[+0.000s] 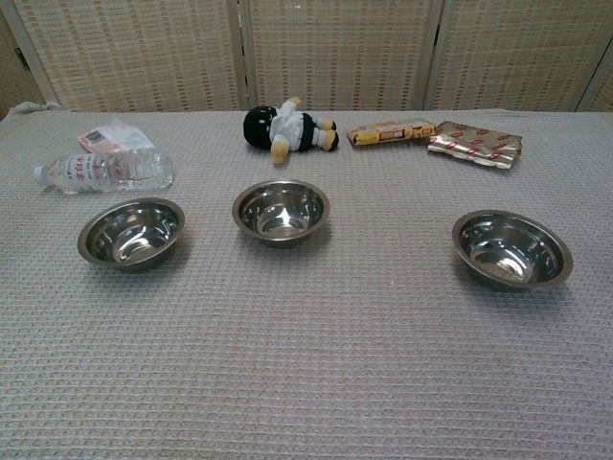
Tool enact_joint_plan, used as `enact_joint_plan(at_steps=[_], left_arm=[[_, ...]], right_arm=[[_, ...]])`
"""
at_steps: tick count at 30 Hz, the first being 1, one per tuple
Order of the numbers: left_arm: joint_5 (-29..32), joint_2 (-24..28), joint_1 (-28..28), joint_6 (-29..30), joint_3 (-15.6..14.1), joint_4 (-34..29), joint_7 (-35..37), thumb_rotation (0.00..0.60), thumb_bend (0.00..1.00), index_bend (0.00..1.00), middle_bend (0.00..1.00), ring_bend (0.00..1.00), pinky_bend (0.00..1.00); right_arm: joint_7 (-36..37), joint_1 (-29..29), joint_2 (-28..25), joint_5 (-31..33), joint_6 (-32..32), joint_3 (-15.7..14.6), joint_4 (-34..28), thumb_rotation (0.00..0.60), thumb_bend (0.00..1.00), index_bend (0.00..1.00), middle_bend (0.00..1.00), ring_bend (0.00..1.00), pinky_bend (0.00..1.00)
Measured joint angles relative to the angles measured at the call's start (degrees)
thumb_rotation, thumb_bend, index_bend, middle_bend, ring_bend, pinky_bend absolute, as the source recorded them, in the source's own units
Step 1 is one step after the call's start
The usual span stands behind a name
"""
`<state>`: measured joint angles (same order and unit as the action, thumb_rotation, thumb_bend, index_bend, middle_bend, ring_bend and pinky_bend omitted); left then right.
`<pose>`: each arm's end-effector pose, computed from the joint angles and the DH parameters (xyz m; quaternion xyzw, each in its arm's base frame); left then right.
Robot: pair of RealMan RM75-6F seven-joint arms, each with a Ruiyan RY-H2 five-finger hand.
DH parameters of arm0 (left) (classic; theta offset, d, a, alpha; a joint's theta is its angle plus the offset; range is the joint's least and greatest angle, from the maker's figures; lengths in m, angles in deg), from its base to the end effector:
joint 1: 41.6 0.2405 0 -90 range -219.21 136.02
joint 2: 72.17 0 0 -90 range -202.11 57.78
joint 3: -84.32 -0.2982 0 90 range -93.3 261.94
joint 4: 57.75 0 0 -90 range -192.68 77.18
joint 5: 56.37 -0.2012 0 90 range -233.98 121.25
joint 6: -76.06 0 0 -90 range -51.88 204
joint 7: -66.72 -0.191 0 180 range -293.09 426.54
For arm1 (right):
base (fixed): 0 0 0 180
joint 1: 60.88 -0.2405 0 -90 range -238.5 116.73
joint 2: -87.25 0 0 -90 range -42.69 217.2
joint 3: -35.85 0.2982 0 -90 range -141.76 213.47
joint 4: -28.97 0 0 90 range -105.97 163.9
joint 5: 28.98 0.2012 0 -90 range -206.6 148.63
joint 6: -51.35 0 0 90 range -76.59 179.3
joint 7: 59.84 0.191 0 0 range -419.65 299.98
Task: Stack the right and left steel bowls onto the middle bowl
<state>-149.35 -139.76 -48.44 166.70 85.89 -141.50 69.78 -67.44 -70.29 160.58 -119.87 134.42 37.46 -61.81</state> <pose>-0.3345 0.2376 0.1796 -0.6268 -0.3194 -0.4313 0.5649 -0.3061 -0.2492 0.1147 0.6480 -0.3562 0.4110 0.5333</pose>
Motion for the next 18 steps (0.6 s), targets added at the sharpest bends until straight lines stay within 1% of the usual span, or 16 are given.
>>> enact_joint_plan(at_steps=[6, 12, 15, 18], left_arm=[[-0.03, -0.13, -0.44, -0.84, -0.05, 0.01, 0.10, 0.600, 0.47, 0.00, 0.00, 0.00, 0.05], [-0.27, -0.07, -1.14, -1.83, -0.13, 0.12, 1.02, 0.600, 0.47, 0.00, 0.00, 0.00, 0.05], [-0.27, 0.00, -1.31, -2.26, -0.26, 0.03, 1.38, 0.600, 0.47, 0.00, 0.00, 0.00, 0.05], [-0.10, 0.10, -1.31, -2.36, -0.26, -0.05, 1.34, 0.600, 0.47, 0.00, 0.00, 0.00, 0.05]], right_arm=[[-0.95, -0.65, 0.13, -0.09, -2.79, -1.01, -0.10, 0.600, 0.19, 0.01, 0.00, 0.00, 0.00], [-5.45, -2.82, 0.34, -0.19, -7.88, -1.79, -0.88, 0.600, 0.19, 0.12, 0.00, 0.00, 0.00], [-8.51, -4.93, 0.78, -0.11, -11.16, -1.63, -1.10, 0.600, 0.19, 0.19, 0.00, 0.00, 0.00], [-11.44, -7.16, 2.29, 0.31, -14.46, -1.11, 0.10, 0.600, 0.19, 0.24, 0.00, 0.00, 0.00]])
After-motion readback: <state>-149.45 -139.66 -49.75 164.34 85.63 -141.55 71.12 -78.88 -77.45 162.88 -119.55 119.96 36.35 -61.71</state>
